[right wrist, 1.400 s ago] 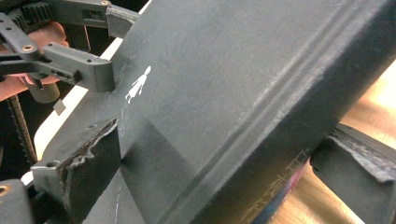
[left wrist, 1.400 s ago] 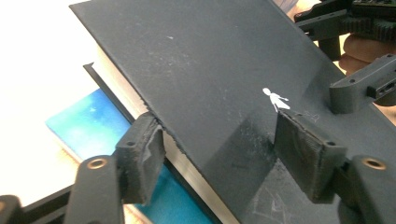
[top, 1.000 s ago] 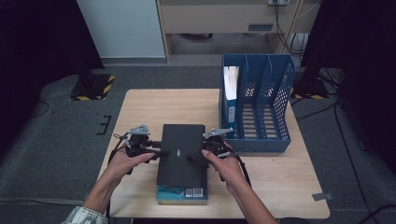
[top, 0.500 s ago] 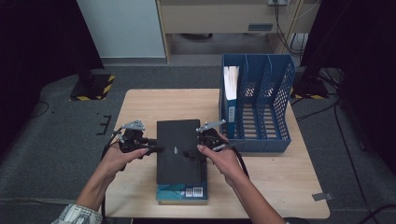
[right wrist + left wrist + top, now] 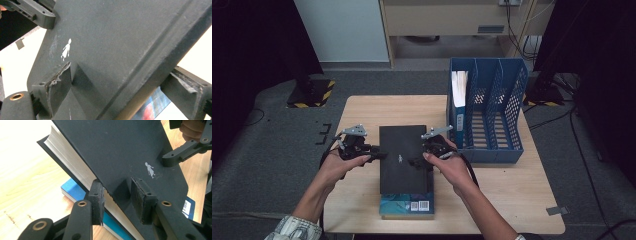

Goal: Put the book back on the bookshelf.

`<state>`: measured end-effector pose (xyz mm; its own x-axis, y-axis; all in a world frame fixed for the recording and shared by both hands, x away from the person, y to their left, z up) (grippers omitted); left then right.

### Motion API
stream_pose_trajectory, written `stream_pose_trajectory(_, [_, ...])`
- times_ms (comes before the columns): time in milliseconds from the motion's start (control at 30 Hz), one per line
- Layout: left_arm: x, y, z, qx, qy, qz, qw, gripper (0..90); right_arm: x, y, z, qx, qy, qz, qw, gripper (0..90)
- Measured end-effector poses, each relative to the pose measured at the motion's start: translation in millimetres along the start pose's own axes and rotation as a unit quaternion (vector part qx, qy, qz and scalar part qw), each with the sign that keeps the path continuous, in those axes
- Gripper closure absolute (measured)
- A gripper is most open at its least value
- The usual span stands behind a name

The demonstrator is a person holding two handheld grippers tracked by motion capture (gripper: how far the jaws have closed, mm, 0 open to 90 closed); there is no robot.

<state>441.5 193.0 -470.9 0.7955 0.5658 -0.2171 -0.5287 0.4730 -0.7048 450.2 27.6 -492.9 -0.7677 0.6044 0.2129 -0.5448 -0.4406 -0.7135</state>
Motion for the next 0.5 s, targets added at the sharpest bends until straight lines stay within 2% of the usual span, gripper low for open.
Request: stream_pose_trajectory(500, [-1.4, -12.2, 8.2, 0.004, -0.013, -0.022, 0.9997, 67.9, -1.3, -9.1, 4.1, -0.005, 0.012, 0.012, 0.9998, 12.4])
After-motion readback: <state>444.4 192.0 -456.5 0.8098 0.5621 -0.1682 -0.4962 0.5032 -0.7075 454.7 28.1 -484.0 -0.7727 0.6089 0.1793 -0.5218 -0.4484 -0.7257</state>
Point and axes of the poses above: each handheld gripper's, and its own axes: z roughly backward along the jaws, y roughly out of its underside, x roughly to its left, the point moved 9 cm from there along -z, roughly forward along the jaws, and after that the axes turned 2 degrees about x, right-handed, at the moved point
